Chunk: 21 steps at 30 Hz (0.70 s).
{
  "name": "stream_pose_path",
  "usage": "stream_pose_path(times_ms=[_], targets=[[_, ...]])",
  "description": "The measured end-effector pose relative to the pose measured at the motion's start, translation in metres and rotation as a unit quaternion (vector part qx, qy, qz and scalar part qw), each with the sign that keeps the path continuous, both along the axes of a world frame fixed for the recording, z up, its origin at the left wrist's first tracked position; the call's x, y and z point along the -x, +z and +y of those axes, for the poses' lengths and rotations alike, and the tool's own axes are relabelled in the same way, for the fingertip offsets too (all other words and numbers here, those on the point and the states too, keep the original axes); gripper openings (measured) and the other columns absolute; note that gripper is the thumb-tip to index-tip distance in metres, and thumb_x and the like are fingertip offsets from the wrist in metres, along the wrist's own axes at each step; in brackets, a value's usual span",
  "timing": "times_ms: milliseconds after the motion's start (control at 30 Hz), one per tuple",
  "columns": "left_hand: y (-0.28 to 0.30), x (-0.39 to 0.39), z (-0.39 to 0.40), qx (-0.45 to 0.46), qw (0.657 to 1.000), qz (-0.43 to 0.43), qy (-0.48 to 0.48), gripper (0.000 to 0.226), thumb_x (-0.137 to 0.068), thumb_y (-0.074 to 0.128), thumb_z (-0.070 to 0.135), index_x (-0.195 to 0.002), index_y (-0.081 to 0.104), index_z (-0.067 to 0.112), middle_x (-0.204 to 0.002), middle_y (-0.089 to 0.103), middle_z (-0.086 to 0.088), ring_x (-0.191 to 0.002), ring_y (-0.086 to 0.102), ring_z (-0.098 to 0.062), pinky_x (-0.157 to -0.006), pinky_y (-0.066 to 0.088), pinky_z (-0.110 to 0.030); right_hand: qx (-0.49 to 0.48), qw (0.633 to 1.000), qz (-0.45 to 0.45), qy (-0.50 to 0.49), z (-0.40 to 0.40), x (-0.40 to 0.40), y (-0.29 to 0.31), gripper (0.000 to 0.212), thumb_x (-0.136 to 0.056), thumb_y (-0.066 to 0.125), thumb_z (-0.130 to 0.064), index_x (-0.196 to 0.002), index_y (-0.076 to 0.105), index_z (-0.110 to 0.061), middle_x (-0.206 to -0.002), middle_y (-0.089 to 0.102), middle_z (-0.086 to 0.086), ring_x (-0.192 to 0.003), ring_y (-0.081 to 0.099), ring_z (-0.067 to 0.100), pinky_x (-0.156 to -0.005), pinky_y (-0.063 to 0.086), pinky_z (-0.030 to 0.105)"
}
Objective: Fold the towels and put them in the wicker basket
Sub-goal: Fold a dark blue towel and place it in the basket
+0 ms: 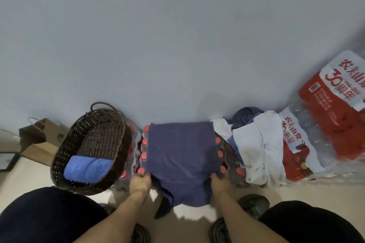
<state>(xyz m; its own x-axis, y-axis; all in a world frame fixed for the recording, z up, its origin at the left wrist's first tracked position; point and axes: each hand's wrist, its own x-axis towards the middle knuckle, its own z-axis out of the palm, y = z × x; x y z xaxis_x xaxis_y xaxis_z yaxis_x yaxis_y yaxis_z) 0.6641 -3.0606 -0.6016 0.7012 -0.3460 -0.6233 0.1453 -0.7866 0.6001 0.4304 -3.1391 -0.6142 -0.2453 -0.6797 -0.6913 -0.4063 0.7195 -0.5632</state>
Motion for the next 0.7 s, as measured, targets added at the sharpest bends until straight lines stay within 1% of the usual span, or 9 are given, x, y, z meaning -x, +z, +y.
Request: stream_pose_path(times_ms=[67, 167, 300, 400, 467, 500, 567, 633, 700], targets=[[0.007, -0.007, -0.003, 0.009, 0.999, -0.024, 0.044, 0.025, -0.089, 0.064, 0.012, -0.099, 0.065, -0.01, -0.101, 0.066, -0.03, -0.099, 0.061, -0.042, -0.084, 0.043, -0.038, 0.013, 1.0, 0.014, -0.013, -0.002, 0.003, 0.008, 0.029, -0.095, 0.058, -0.021, -0.107, 0.065, 0.005, -0.11, 0.066, 0.025, -0.092, 0.06, 0.037, -0.076, 0.043, 0.036], [0.017, -0.013, -0.009, 0.035, 0.996, -0.042, 0.069, 0.018, -0.086, 0.066, 0.011, -0.099, 0.063, 0.0, -0.101, 0.065, -0.026, -0.1, 0.061, -0.04, -0.094, 0.048, -0.045, 0.073, 0.994, 0.059, -0.047, -0.008, 0.012, 0.025, 0.02, -0.09, 0.064, -0.018, -0.084, 0.063, 0.001, -0.086, 0.065, 0.019, -0.069, 0.05, 0.027, -0.066, 0.037, 0.031], [0.029, -0.017, -0.026, 0.096, 0.988, -0.06, 0.102, 0.017, -0.086, 0.069, 0.011, -0.097, 0.057, 0.006, -0.098, 0.063, -0.018, -0.1, 0.06, -0.035, -0.096, 0.044, -0.041, 0.179, 0.976, 0.048, -0.114, -0.026, 0.005, 0.055, 0.021, -0.087, 0.07, -0.02, -0.091, 0.065, -0.001, -0.086, 0.067, 0.012, -0.077, 0.057, 0.028, -0.071, 0.039, 0.028], [0.039, -0.02, -0.041, 0.165, 0.979, -0.052, 0.111, 0.029, -0.087, 0.072, 0.024, -0.105, 0.056, 0.008, -0.087, 0.063, -0.006, -0.086, 0.06, -0.023, -0.088, 0.046, -0.036, 0.224, 0.967, -0.035, -0.117, -0.044, -0.01, 0.075, 0.034, -0.087, 0.071, -0.034, -0.103, 0.059, -0.007, -0.088, 0.068, 0.004, -0.078, 0.06, 0.019, -0.074, 0.042, 0.028], [0.043, -0.022, -0.044, 0.19, 0.978, -0.051, 0.076, 0.041, -0.085, 0.073, 0.033, -0.114, 0.052, 0.014, -0.083, 0.06, 0.002, -0.08, 0.056, -0.013, -0.085, 0.045, -0.033, 0.233, 0.962, -0.081, -0.117, -0.053, -0.015, 0.082, 0.041, -0.086, 0.073, -0.033, -0.114, 0.05, -0.013, -0.095, 0.067, -0.001, -0.086, 0.061, 0.016, -0.082, 0.046, 0.031], [0.044, -0.022, -0.043, 0.182, 0.981, -0.052, 0.053, 0.046, -0.085, 0.073, 0.032, -0.121, 0.05, 0.013, -0.088, 0.06, 0.002, -0.085, 0.057, -0.015, -0.087, 0.044, -0.033, 0.239, 0.961, -0.08, -0.111, -0.055, -0.016, 0.083, 0.042, -0.085, 0.074, -0.028, -0.115, 0.049, -0.013, -0.098, 0.066, -0.001, -0.088, 0.062, 0.017, -0.085, 0.048, 0.034], [0.038, -0.019, -0.036, 0.138, 0.988, -0.063, 0.017, 0.055, -0.085, 0.073, 0.023, -0.131, 0.046, 0.009, -0.106, 0.059, -0.005, -0.102, 0.058, -0.026, -0.093, 0.043, -0.038, 0.263, 0.959, -0.043, -0.095, -0.052, -0.017, 0.078, 0.027, -0.081, 0.072, -0.011, -0.101, 0.054, -0.009, -0.092, 0.067, 0.004, -0.086, 0.065, 0.025, -0.083, 0.054, 0.04], [0.029, -0.01, -0.023, 0.088, 0.992, -0.089, 0.022, 0.051, -0.084, 0.072, 0.015, -0.127, 0.049, 0.004, -0.116, 0.057, -0.014, -0.11, 0.057, -0.035, -0.096, 0.044, -0.042, 0.25, 0.966, 0.002, -0.069, -0.039, -0.017, 0.067, 0.021, -0.078, 0.068, -0.002, -0.094, 0.056, -0.01, -0.089, 0.064, 0.005, -0.089, 0.065, 0.032, -0.075, 0.051, 0.036], [0.02, -0.001, -0.009, 0.054, 0.993, -0.088, 0.048, 0.038, -0.083, 0.071, 0.011, -0.115, 0.056, -0.001, -0.113, 0.059, -0.02, -0.108, 0.058, -0.04, -0.099, 0.043, -0.045, 0.197, 0.979, 0.035, -0.031, -0.024, -0.019, 0.051, 0.029, -0.08, 0.069, -0.003, -0.108, 0.059, -0.004, -0.106, 0.062, 0.012, -0.1, 0.062, 0.035, -0.08, 0.049, 0.035]])
